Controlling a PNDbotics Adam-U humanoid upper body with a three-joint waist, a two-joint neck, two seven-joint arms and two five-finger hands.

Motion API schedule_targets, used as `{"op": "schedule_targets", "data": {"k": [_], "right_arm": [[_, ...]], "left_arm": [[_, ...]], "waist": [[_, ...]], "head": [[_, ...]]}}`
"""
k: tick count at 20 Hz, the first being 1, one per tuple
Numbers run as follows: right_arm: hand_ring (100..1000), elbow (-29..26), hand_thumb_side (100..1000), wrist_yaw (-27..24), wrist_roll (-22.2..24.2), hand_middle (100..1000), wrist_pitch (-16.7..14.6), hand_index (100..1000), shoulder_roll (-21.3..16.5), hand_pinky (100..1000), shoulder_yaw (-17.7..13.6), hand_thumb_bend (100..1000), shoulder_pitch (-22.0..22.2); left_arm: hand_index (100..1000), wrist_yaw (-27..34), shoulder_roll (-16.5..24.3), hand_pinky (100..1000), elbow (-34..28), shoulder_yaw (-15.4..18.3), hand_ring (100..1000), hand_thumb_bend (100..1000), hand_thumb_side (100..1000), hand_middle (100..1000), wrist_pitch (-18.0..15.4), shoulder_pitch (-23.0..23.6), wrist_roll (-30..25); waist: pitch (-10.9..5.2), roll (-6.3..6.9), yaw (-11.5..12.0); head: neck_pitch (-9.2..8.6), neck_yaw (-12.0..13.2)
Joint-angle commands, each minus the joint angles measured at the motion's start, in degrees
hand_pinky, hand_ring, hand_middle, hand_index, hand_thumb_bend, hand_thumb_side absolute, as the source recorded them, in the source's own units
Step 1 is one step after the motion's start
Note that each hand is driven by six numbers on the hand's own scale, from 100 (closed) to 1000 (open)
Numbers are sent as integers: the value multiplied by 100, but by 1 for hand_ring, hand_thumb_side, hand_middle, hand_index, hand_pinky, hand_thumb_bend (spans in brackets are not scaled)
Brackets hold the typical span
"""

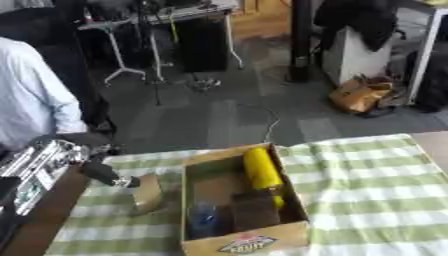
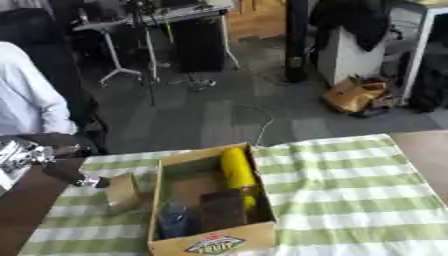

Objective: Pick up objects on the table and place them in the box.

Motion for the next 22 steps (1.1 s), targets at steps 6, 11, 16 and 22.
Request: {"op": "schedule_targets", "data": {"k": [6, 11, 16, 22], "right_arm": [[987, -89, 1000, 40, -49, 896, -90, 896, -144, 766, 9, 100, 14], [987, -89, 1000, 33, -18, 894, -40, 894, -196, 765, 18, 100, 55], [987, -89, 1000, 0, 13, 893, 13, 894, -244, 763, 13, 100, 92], [986, -89, 1000, -110, 98, 890, 92, 890, -334, 758, 30, 100, 102]], "left_arm": [[972, 1133, -185, 789, 810, 623, 929, 406, 1000, 869, 1145, -519, 520], [929, 3433, -273, 715, 1307, 130, 840, 291, 1000, 778, 3580, -903, 475], [933, 3799, -512, 717, 1605, -203, 841, 293, 1000, 782, 4432, -1225, 422], [952, 4408, -976, 733, 2023, -344, 845, 309, 1000, 817, 4871, -1511, 429]], "waist": [[-131, -12, 64], [-222, 66, 146], [-313, 142, 206], [-446, 269, 239]], "head": [[-100, -110], [35, -178], [157, -195], [283, -254]]}}
